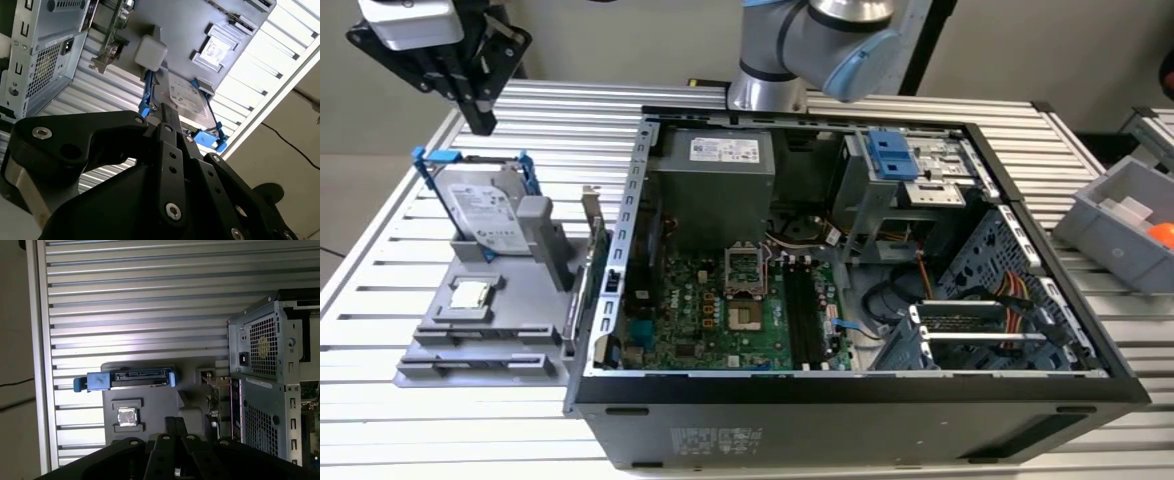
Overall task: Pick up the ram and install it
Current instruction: 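Reach for the ram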
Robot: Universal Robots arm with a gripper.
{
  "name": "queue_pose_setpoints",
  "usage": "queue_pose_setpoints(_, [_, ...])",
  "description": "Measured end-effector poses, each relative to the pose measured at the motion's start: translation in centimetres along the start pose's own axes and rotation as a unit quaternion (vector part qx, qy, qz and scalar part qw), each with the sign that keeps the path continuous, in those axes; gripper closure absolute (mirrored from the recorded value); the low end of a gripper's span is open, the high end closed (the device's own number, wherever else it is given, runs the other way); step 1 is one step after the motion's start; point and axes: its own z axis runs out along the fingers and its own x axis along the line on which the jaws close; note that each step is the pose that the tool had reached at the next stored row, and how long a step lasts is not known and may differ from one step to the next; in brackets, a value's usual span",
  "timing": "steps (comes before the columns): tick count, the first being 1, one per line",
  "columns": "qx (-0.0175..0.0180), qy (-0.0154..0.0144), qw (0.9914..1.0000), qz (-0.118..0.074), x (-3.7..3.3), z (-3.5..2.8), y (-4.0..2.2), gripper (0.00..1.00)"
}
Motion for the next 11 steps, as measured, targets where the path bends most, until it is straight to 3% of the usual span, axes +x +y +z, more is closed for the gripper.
queue_pose_setpoints(11, [0.0000,0.0000,1.00000,0.000,1.19,0.00,-0.09,1.00])
